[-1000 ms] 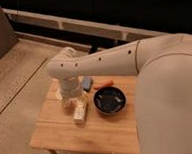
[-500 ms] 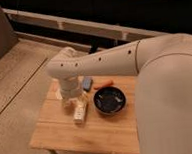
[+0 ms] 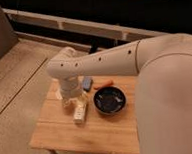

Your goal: Pick up the ceramic cup

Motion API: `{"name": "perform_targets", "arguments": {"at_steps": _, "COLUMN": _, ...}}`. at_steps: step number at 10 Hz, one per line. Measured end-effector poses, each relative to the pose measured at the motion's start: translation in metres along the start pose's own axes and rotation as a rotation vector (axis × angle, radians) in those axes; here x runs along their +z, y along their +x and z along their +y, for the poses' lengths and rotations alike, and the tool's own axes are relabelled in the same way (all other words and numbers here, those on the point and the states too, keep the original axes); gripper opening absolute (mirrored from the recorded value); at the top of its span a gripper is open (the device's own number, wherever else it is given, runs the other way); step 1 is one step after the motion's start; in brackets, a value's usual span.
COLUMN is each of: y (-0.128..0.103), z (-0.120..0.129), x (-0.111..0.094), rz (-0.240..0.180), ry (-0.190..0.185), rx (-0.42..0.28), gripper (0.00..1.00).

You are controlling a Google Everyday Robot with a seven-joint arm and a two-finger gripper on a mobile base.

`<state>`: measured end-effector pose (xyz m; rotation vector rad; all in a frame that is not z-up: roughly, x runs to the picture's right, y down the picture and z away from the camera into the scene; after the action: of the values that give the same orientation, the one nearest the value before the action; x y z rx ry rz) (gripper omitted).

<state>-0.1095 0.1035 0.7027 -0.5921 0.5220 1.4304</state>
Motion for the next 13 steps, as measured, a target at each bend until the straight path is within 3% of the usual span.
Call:
{"name": "perform_targets", "arguments": {"at_steps": 5, "y": 0.000, "z": 0.000, "x": 0.000, "rz": 0.000, "ry": 0.000, "rx": 0.000, "gripper": 0.65}}
{"name": "perform_targets", "arguments": {"at_steps": 7, "y": -0.003, "z": -0.001, "x": -0.002, "rz": -0.019, "ry": 0.012, "rx": 0.003, "gripper": 0.65}}
{"name": "perform_targets", "arguments": {"at_steps": 8, "y": -0.011, "z": -0.001, "x": -0.006, "rz": -0.054, "ry": 0.023, "rx": 0.012, "gripper": 0.65}}
{"name": "perform_targets", "arguments": {"at_steps": 9, "y": -0.025, "z": -0.001, "x": -0.014, "rz": -0.118, "ry": 0.040, "rx": 0.031, "gripper": 0.65}}
{"name": "perform_targets", "arguments": {"at_steps": 10, "y": -0.042, "z": -0.001, "x": -0.023, "rz": -0.191, "ry": 0.060, "rx": 0.052, "gripper": 0.65}}
{"name": "perform_targets", "arguments": {"at_steps": 11, "y": -0.068, "z": -0.002, "x": -0.035, "rz": -0.301, "ry": 0.095, "rx": 0.089, "gripper": 0.65}}
{"name": "perform_targets", "arguments": {"at_steps": 13, "y": -0.090, "z": -0.007, "x": -0.043, "rz": -0.395, "ry": 0.119, "rx": 0.130, "gripper": 0.65}}
